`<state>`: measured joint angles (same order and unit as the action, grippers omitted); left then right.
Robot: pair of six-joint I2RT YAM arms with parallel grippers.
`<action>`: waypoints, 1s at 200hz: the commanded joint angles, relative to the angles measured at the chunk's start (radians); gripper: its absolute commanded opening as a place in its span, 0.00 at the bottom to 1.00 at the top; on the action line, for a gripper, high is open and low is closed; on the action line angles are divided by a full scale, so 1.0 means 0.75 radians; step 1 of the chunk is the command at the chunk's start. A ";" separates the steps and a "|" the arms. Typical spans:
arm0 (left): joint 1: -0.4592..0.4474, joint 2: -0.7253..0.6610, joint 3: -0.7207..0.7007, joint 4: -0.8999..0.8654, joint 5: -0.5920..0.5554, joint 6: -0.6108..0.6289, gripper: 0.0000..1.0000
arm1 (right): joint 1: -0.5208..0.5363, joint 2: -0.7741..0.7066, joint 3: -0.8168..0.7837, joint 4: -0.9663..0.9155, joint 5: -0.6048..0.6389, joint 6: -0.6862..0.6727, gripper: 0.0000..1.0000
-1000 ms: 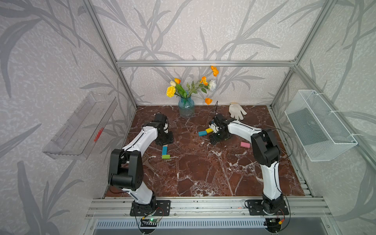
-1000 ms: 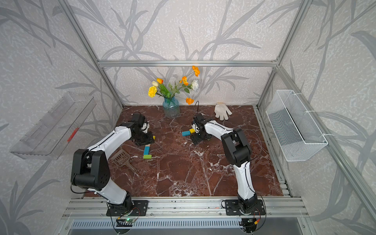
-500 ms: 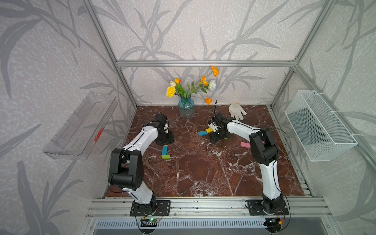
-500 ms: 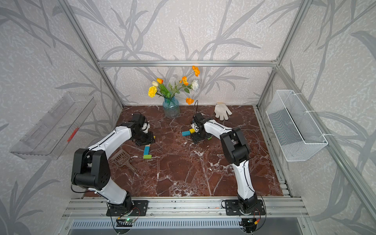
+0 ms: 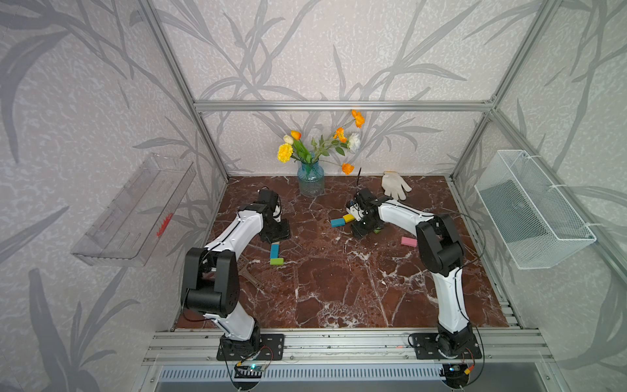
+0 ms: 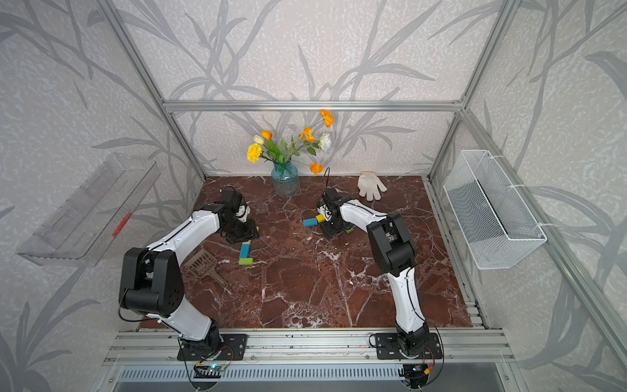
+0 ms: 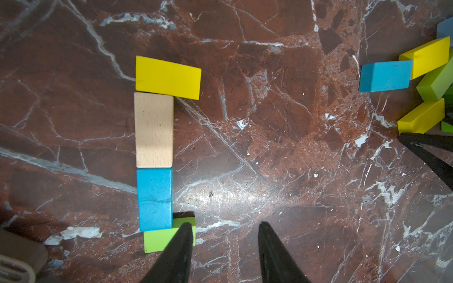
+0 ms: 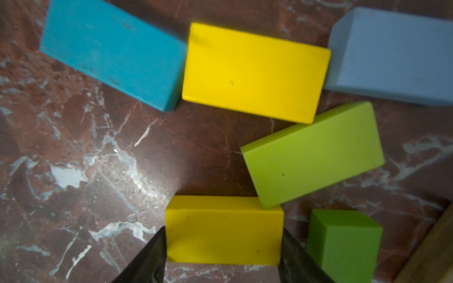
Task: Assemble the letter c with building blocks
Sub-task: Pick up the building block from the center of the board.
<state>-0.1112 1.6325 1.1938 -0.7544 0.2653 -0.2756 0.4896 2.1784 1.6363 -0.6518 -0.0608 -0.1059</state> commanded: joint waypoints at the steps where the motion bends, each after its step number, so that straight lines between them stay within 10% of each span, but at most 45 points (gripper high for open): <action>1: 0.002 0.000 0.003 0.005 0.028 -0.017 0.46 | -0.006 -0.008 -0.002 -0.008 -0.007 0.006 0.63; 100: 0.001 -0.134 -0.117 0.276 0.350 -0.059 0.50 | 0.022 -0.264 -0.178 0.066 -0.220 0.344 0.59; 200: -0.073 -0.327 -0.508 1.176 0.721 0.151 0.52 | 0.041 -0.412 -0.088 -0.107 -0.761 0.866 0.58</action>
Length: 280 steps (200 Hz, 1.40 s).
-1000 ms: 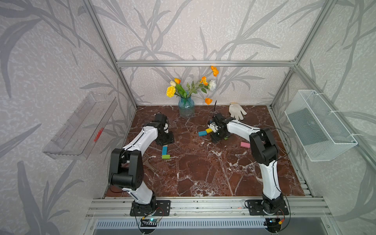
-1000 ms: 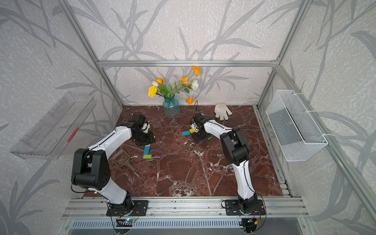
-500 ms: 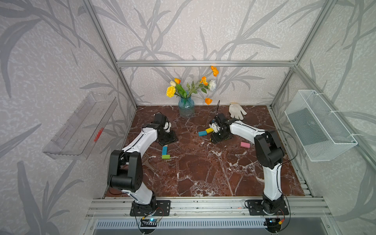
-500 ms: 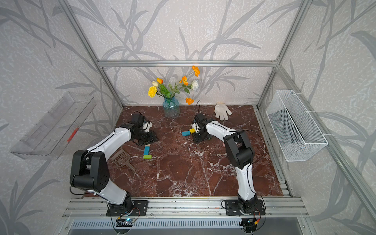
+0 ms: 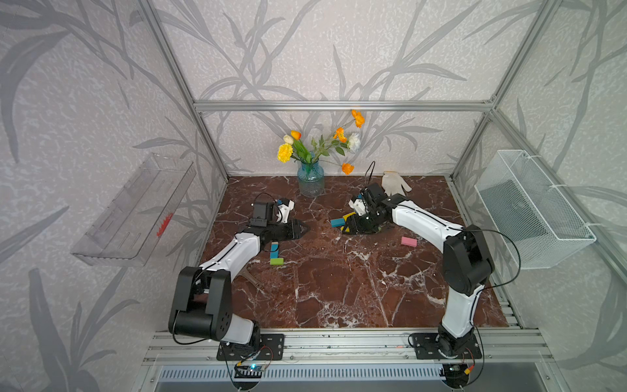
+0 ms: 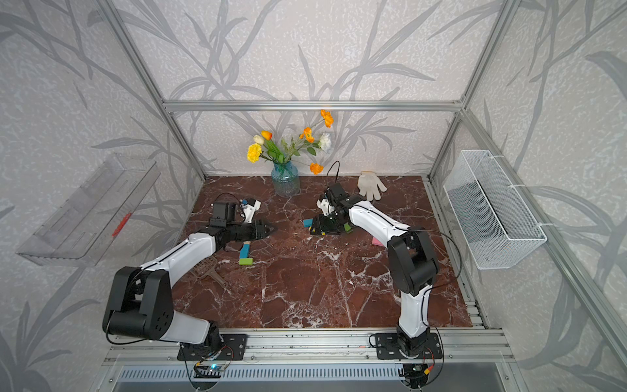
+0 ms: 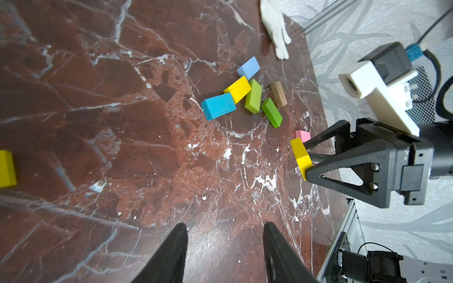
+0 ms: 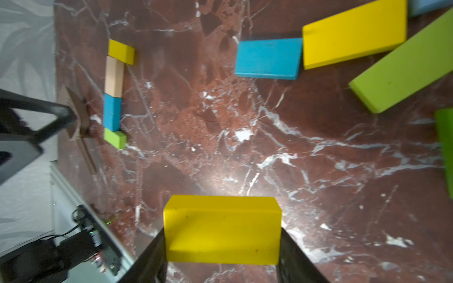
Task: Assemble the letter c with building blocks
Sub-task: Pick up the building block from the center of the board.
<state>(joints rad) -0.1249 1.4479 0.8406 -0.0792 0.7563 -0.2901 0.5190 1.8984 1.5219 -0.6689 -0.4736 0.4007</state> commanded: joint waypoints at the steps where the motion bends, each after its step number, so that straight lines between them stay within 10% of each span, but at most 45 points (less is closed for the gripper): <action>1: -0.058 -0.083 -0.038 0.273 0.066 0.180 0.52 | 0.002 -0.036 0.068 -0.085 -0.216 0.195 0.58; 85: -0.219 -0.131 -0.100 0.368 0.098 0.683 0.60 | 0.015 -0.042 0.104 -0.060 -0.461 0.438 0.57; 215: -0.253 -0.109 -0.095 0.331 0.251 0.773 0.56 | 0.079 -0.054 0.157 -0.031 -0.488 0.437 0.57; 280: -0.253 -0.105 -0.097 0.348 0.289 0.767 0.36 | 0.097 -0.054 0.161 -0.012 -0.510 0.436 0.57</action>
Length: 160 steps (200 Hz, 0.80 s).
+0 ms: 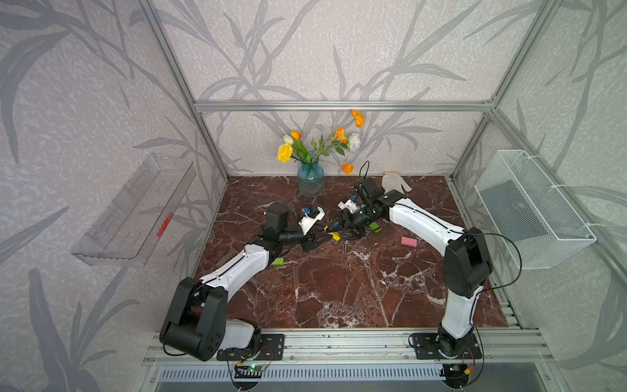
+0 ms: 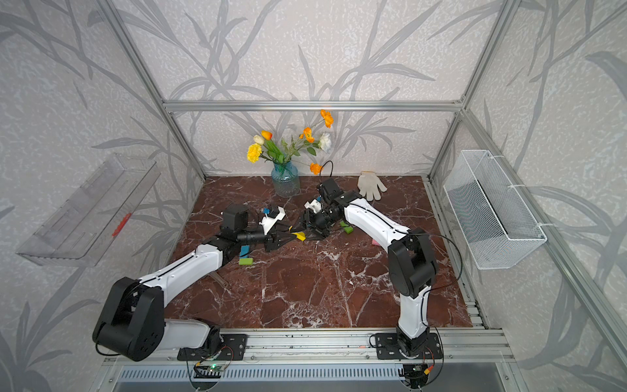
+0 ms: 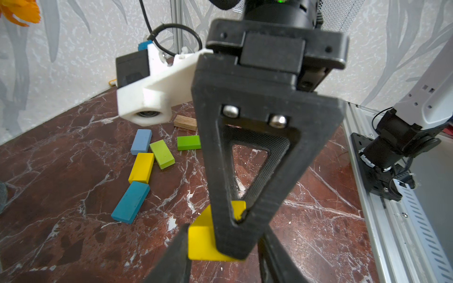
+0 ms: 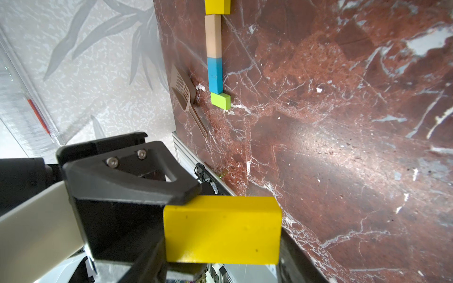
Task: Assemble the letter c with building blocks
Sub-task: Pick up the building block from the center of the board.
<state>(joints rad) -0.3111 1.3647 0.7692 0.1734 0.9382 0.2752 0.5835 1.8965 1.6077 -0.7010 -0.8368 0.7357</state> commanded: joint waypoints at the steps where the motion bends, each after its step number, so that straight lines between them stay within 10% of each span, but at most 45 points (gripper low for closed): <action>1: -0.005 0.005 -0.002 0.010 0.045 0.013 0.36 | 0.011 -0.052 0.046 0.031 -0.026 -0.010 0.57; 160: -0.003 -0.008 -0.045 0.060 -0.020 0.017 0.09 | -0.071 -0.200 -0.204 0.258 0.007 0.146 0.78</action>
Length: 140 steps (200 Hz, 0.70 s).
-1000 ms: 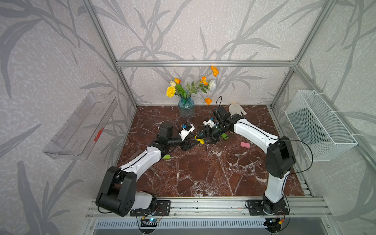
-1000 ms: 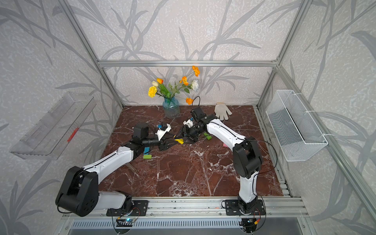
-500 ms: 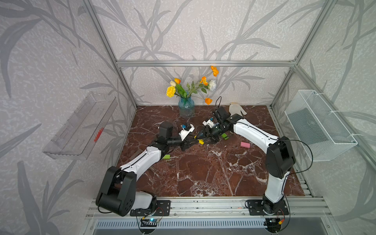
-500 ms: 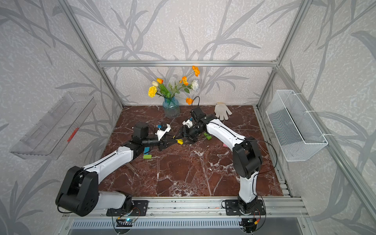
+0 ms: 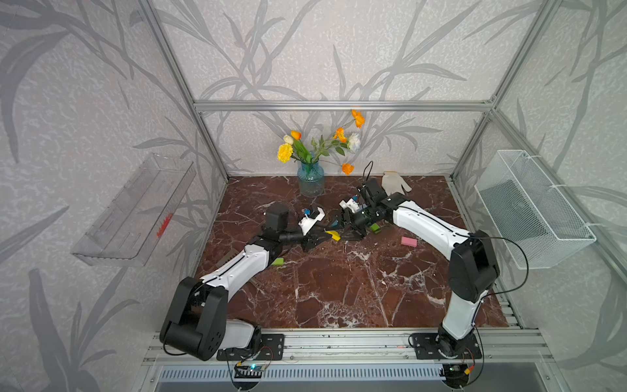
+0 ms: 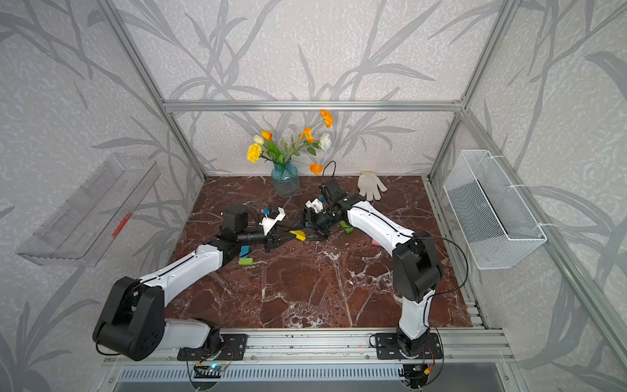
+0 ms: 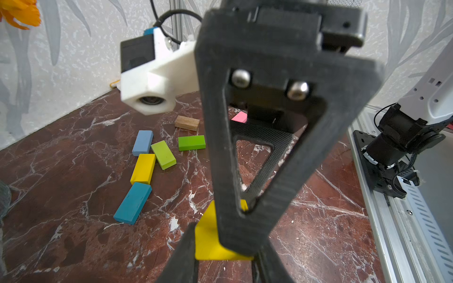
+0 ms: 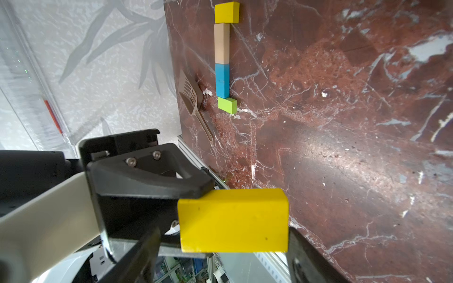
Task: Assemble the letter c with building blocks
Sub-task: Pick up the building block from the center of the board.
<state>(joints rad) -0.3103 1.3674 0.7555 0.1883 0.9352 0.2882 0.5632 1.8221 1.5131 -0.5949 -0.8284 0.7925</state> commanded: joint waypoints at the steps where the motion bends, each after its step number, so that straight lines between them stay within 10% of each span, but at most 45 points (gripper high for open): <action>1: -0.004 -0.013 -0.028 0.045 -0.017 -0.001 0.09 | -0.047 -0.103 -0.083 0.118 -0.005 0.072 0.78; 140: 0.001 0.082 -0.202 0.893 -0.046 -0.374 0.00 | -0.118 -0.249 -0.444 0.631 -0.081 0.568 0.59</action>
<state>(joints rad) -0.3103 1.4136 0.6224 0.6731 0.9009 0.0669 0.4843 1.6848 1.1999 -0.2703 -0.8726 1.0767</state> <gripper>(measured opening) 0.315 0.593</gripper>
